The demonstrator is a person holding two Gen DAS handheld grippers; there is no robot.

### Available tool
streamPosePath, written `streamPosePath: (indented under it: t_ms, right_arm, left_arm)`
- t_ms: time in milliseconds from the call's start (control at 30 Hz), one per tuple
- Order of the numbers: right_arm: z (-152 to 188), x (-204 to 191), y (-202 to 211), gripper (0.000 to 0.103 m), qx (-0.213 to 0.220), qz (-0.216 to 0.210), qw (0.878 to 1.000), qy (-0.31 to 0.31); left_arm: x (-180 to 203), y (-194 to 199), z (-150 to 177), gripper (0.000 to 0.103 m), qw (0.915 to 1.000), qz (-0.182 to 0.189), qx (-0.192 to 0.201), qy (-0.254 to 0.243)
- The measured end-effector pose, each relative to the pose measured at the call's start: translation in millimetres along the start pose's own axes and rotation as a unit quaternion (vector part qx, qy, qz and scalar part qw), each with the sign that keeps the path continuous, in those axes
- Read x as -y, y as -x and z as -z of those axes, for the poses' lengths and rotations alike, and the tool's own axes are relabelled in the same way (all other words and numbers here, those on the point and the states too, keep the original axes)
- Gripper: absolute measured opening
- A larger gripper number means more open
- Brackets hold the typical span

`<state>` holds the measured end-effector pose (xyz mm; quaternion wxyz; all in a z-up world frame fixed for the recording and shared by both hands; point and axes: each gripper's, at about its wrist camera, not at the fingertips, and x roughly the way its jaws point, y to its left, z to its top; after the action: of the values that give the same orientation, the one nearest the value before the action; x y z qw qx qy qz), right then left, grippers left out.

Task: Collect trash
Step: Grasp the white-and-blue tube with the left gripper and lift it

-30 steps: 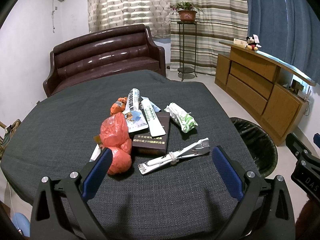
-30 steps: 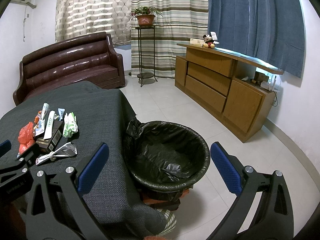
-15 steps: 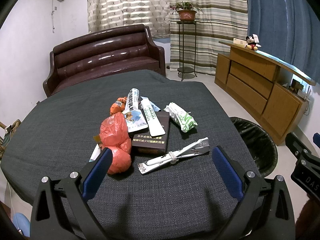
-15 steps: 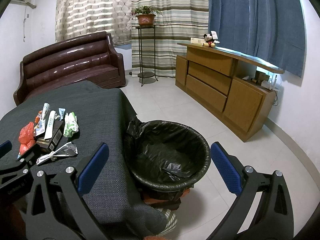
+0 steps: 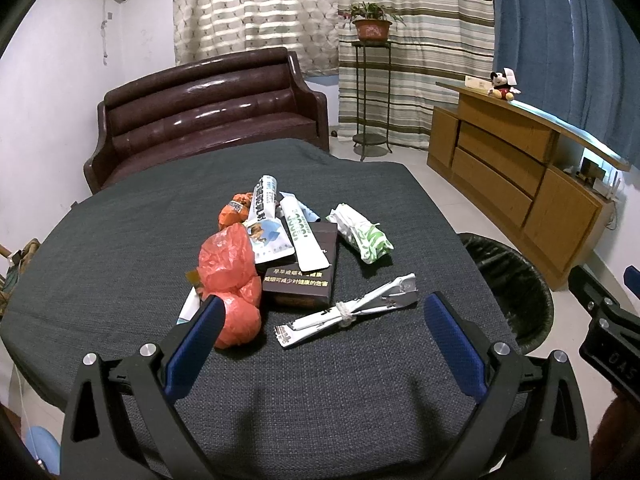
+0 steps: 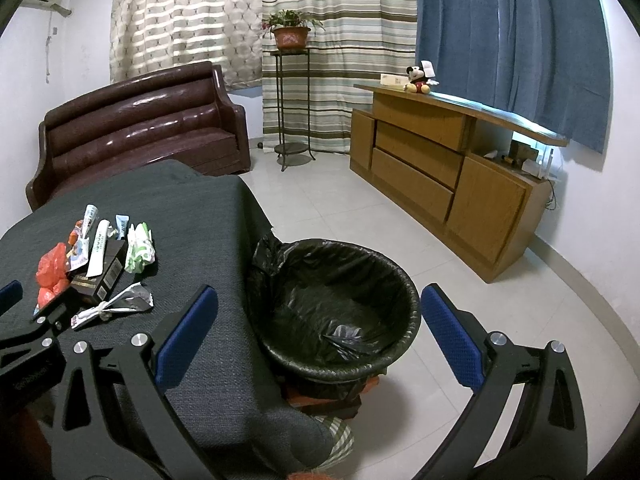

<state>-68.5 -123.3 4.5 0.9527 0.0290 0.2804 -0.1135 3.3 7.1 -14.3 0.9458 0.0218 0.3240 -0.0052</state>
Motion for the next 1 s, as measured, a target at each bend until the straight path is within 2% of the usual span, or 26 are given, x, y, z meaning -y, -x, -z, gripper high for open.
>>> streamPosePath:
  t_ms: [200, 267, 400, 533, 567, 600, 700, 933, 1000]
  right_arm:
    - [0, -1, 0, 0.097, -0.002, -0.004, 1.0, -0.001]
    - [3, -4, -1, 0.088, -0.006, -0.005, 1.0, -0.001]
    - [14, -24, -10, 0.079, -0.021, -0.018, 1.0, 0.006]
    - [19, -42, -10, 0.078, -0.021, -0.026, 0.999, 0.015]
    - [20, -47, -10, 0.078, -0.021, -0.028, 0.999, 0.017]
    - [20, -50, -9, 0.078, -0.021, -0.029, 0.999, 0.019]
    - [22, -63, -9, 0.078, -0.024, -0.035, 0.999, 0.023]
    - [21, -87, -9, 0.078, -0.036, -0.043, 0.998, 0.033]
    - [22, -94, -8, 0.078, -0.039, -0.043, 0.998, 0.035]
  left_arm:
    - [-11, -6, 4, 0.097, 1.0, -0.003, -0.008, -0.002]
    - [-22, -3, 5, 0.097, 0.9999, -0.009, -0.008, 0.0]
    - [-47, -2, 9, 0.096, 0.9996, -0.026, -0.01, 0.007]
    - [-74, -4, 12, 0.088, 0.9988, -0.043, -0.017, 0.015]
    - [-81, -5, 14, 0.078, 0.9988, -0.039, -0.023, 0.02]
    - [-88, -7, 15, 0.072, 0.9987, -0.03, -0.031, 0.026]
    - [-103, -12, 19, 0.071, 0.9975, -0.023, -0.05, 0.043]
    - [-120, -15, 22, 0.071, 0.9973, -0.036, -0.055, 0.031]
    - [-121, -20, 21, 0.068, 0.9971, -0.039, -0.061, 0.024]
